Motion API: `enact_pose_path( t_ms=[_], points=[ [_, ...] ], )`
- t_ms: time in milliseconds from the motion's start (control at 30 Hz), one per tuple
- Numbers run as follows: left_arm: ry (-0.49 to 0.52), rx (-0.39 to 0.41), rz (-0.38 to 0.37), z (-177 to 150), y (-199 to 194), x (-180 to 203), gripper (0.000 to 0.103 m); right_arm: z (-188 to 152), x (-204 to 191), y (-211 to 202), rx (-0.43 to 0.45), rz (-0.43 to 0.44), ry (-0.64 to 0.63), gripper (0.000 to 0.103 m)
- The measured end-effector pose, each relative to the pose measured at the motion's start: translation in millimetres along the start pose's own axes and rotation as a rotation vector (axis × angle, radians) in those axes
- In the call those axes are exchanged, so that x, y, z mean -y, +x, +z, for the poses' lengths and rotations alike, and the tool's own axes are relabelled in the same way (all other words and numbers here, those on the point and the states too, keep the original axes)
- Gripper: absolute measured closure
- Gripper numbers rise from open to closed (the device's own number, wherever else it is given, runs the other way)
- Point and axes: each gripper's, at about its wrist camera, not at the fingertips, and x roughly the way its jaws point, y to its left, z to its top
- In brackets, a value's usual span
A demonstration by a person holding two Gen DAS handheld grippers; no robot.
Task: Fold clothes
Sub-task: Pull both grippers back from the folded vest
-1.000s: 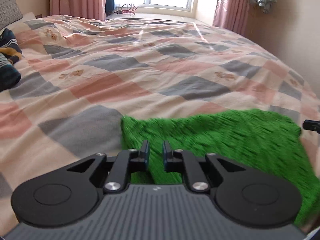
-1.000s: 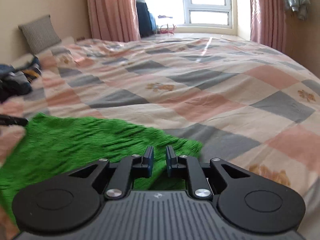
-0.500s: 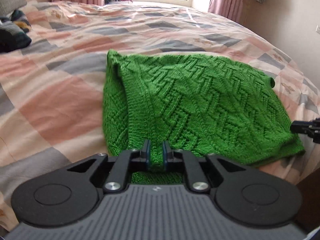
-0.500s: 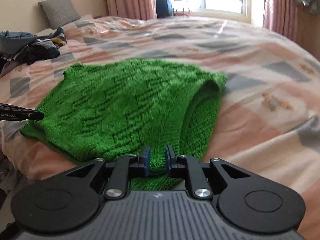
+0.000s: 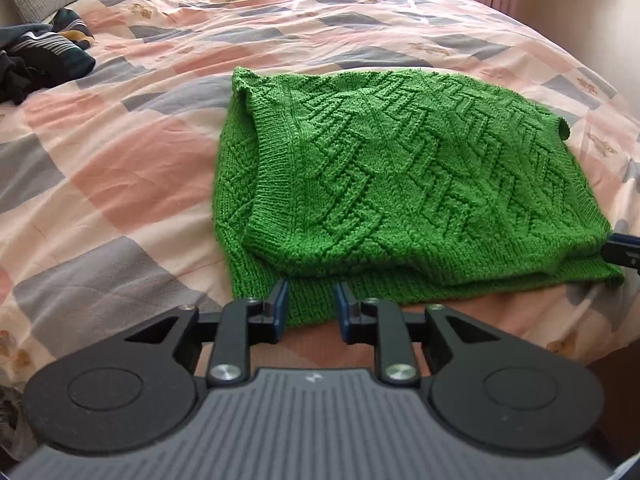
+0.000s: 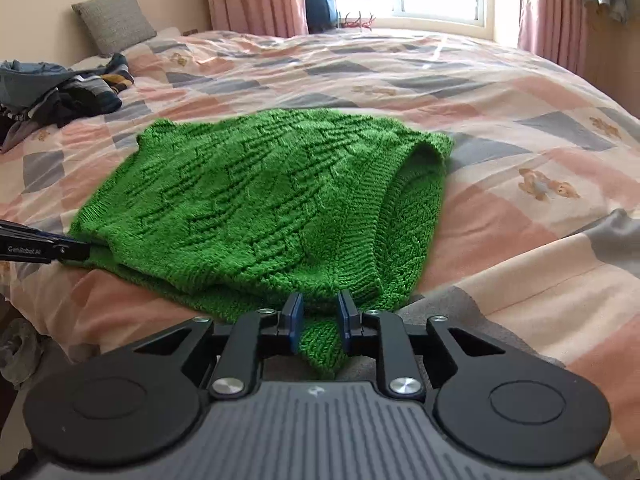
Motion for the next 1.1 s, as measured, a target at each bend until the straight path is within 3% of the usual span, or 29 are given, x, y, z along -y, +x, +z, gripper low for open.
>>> enact_pose_path(
  t_ms=[67,300,400,467,533,633,1100],
  points=[
    [0.008,0.004,0.011,-1,-6,3,0.076,-1,-1,-7,0.011,-0.001,0.008,0.070],
    [0.025,0.016,0.024,-8,-30,14,0.062,-9,-9,-19,0.006,-0.011,0.028,0.060],
    [0.028,0.027,0.040,-10,-42,18,0.057,-10,-15,-27,0.006,-0.022,0.031,0.045],
    [0.029,0.037,0.047,-11,-51,21,0.051,-10,-18,-34,0.009,-0.032,0.031,0.027],
    [0.031,0.048,0.053,-12,-59,23,0.041,-10,-22,-41,0.014,-0.038,0.026,0.020],
    [0.050,0.073,0.058,-14,-69,29,0.038,-11,-26,-48,0.028,-0.046,0.016,0.010],
    [0.074,0.042,0.053,-17,-66,42,0.025,-21,-19,-47,0.007,-0.062,0.038,0.004]
  ],
)
